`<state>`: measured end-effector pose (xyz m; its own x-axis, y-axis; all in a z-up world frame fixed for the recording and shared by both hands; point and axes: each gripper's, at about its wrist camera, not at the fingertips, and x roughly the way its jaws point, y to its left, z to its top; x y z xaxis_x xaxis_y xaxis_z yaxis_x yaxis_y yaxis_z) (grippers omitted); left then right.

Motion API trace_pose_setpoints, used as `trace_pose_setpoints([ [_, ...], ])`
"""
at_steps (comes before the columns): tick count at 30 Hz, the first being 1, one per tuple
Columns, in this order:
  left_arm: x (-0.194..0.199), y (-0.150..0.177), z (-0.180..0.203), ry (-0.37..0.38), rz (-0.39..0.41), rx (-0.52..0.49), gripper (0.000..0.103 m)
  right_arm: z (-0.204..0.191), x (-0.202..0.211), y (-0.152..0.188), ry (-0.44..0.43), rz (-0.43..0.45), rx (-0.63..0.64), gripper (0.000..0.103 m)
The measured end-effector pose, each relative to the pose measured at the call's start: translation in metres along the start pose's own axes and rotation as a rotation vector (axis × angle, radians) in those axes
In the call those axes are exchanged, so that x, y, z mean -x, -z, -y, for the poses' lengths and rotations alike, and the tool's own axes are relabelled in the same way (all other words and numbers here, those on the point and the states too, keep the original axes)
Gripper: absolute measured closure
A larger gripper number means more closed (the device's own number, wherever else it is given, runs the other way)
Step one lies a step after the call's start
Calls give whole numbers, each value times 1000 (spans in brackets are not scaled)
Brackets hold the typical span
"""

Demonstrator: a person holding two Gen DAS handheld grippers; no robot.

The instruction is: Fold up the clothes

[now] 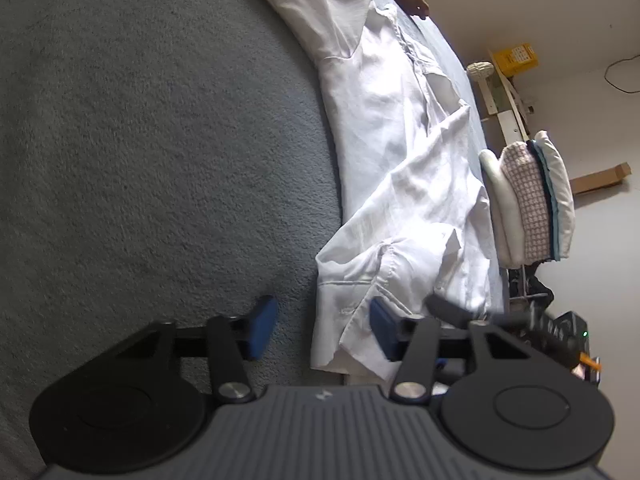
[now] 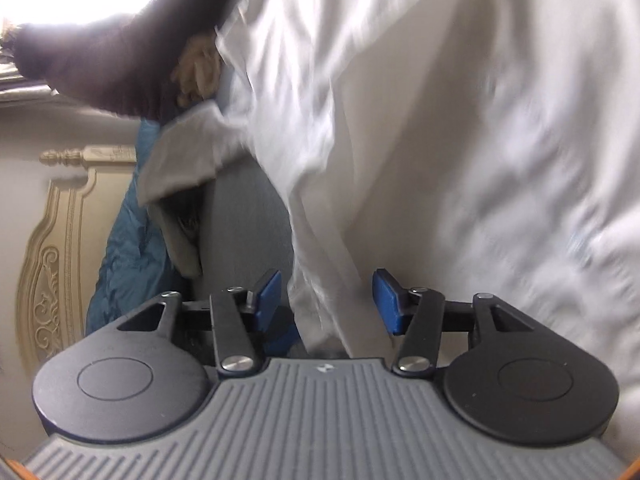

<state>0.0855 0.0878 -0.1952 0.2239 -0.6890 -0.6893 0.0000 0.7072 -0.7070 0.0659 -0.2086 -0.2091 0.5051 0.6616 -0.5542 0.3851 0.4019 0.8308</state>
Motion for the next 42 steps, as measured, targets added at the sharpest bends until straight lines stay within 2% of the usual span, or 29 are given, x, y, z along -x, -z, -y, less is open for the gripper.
trace_pose_setpoints([
  [1,-1,1,-1,-4,-11,9,86,1,-5,3,-5,-20,-8,53],
  [2,-1,2,-2,-6,-21,18,102,2,-10,6,-11,-40,-16,54],
  [3,0,3,-2,-4,-22,32,100,4,-13,10,-22,-53,-24,56],
  [5,4,6,-1,9,-25,55,101,6,-11,15,-36,-47,-38,84],
  [8,13,10,5,52,-18,89,101,8,-1,19,-71,-14,-63,95],
  [17,20,33,62,190,-10,96,101,-8,78,13,-175,47,-10,97],
  [21,23,44,96,257,-19,55,101,-14,119,16,-212,59,-3,97],
  [25,25,57,123,307,-32,3,101,-21,164,21,-214,87,59,97],
  [27,23,65,130,296,-44,-27,101,-17,173,24,-191,82,72,97],
  [31,12,82,129,204,-90,-81,101,4,170,31,-110,44,70,97],
  [38,-27,102,113,-16,-182,-209,101,41,161,44,34,-23,71,97],
  [40,-31,101,110,-73,-198,-233,101,52,154,47,47,-37,45,97],
  [42,-30,99,107,-101,-206,-243,101,58,148,51,51,-52,28,98],
])
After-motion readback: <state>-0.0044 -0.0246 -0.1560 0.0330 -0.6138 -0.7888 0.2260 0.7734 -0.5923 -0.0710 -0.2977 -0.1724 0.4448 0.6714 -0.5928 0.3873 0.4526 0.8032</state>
